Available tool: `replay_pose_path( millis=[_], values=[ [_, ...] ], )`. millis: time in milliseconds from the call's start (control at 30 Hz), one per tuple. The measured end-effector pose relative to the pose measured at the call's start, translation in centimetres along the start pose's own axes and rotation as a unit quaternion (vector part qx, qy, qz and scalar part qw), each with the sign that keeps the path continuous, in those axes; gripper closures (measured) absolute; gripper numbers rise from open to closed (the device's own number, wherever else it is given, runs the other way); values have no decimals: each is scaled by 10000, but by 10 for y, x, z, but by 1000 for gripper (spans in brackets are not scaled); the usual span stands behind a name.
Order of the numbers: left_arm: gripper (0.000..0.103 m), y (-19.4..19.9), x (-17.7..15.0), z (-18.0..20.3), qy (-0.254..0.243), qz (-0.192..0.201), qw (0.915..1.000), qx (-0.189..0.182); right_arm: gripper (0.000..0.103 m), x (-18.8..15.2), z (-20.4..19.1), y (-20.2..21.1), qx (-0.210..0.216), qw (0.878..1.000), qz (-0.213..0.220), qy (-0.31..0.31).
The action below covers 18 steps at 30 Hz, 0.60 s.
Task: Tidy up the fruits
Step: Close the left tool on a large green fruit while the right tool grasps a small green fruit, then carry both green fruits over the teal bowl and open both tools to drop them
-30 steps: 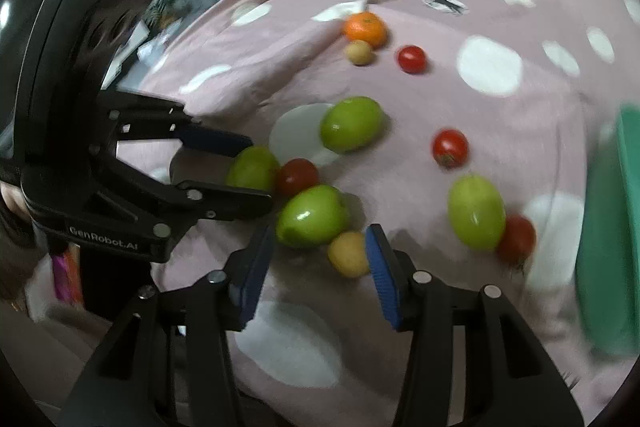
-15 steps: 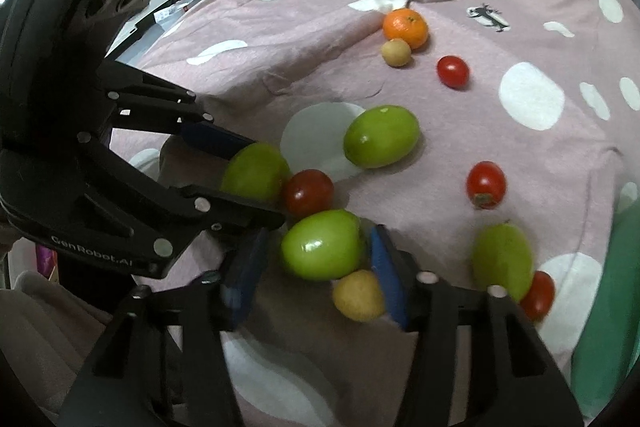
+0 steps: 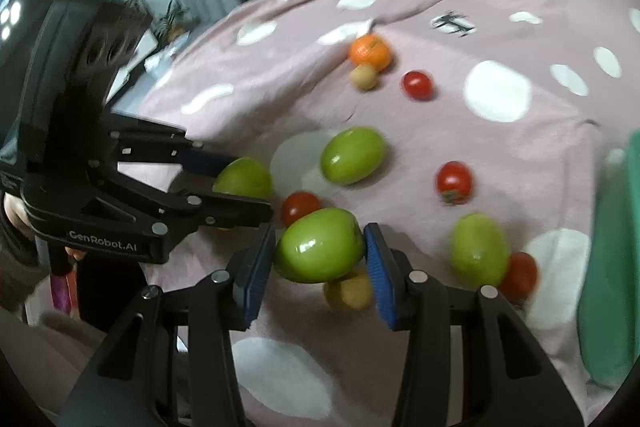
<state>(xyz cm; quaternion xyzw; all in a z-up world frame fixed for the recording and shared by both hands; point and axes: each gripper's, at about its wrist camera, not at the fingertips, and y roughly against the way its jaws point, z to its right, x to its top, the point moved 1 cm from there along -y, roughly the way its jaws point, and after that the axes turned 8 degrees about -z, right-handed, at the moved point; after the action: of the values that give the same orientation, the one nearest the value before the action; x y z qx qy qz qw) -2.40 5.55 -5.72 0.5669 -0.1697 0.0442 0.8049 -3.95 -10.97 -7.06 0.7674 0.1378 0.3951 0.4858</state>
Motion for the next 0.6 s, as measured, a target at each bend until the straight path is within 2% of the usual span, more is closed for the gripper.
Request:
replay_pose_path(
  millis=[133, 333, 600],
  values=[
    [61, 12, 8, 7, -46, 201, 9998, 3, 57, -4, 13, 22, -92, 9990, 324, -287],
    [61, 21, 29, 33, -368, 394, 9985, 1, 57, -13, 34, 55, -381, 9949, 724, -597],
    [61, 20, 79, 81, -812, 711, 9935, -353, 57, -29, 79, 101, -925, 9817, 1289, -1058]
  ],
)
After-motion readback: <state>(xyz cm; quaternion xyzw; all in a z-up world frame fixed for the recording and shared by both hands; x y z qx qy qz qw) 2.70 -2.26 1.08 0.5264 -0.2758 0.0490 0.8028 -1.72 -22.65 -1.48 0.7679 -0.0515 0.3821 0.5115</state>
